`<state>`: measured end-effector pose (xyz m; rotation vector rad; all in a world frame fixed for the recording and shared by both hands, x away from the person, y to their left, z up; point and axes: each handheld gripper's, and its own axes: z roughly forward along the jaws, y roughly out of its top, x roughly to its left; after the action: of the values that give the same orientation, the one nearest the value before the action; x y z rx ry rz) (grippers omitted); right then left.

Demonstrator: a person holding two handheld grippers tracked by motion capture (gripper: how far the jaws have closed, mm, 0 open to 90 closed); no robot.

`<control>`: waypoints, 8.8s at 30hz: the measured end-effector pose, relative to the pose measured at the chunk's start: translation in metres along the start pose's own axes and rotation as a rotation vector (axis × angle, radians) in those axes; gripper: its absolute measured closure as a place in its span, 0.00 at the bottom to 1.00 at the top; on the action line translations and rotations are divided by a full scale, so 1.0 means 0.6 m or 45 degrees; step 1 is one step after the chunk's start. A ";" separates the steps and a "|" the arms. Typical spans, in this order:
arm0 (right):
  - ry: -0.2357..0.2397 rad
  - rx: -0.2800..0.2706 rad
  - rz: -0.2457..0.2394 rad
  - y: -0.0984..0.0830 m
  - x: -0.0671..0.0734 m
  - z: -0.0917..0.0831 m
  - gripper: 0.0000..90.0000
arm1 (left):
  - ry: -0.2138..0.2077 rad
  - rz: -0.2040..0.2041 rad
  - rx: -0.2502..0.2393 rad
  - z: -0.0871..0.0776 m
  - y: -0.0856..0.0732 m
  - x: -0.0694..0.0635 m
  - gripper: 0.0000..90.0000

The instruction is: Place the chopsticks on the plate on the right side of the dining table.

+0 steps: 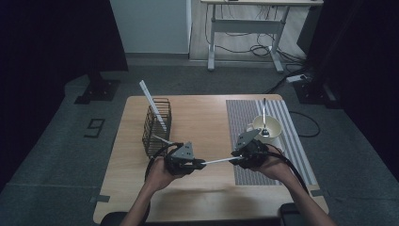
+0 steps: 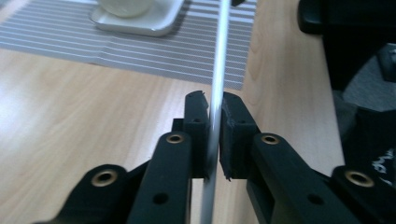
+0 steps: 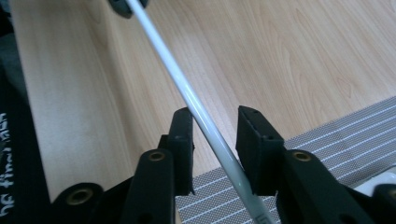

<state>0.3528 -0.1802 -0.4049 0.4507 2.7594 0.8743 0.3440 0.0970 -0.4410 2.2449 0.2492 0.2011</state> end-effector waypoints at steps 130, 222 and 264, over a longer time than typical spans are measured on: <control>-0.308 0.082 0.526 -0.297 -0.214 0.026 0.85 | 0.235 -0.389 0.194 0.079 -0.164 -0.028 0.00; -0.599 -0.153 0.763 -0.347 -0.170 0.080 0.00 | 0.241 -0.345 0.237 0.089 -0.158 -0.035 0.00; -0.436 -0.173 0.713 -0.254 -0.079 -0.059 0.02 | 0.241 -0.342 0.238 0.089 -0.158 -0.035 0.00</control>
<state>0.3525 -0.3337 -0.4608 1.2523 2.2669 0.9752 0.3255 0.1113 -0.5493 2.3485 0.6914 0.2542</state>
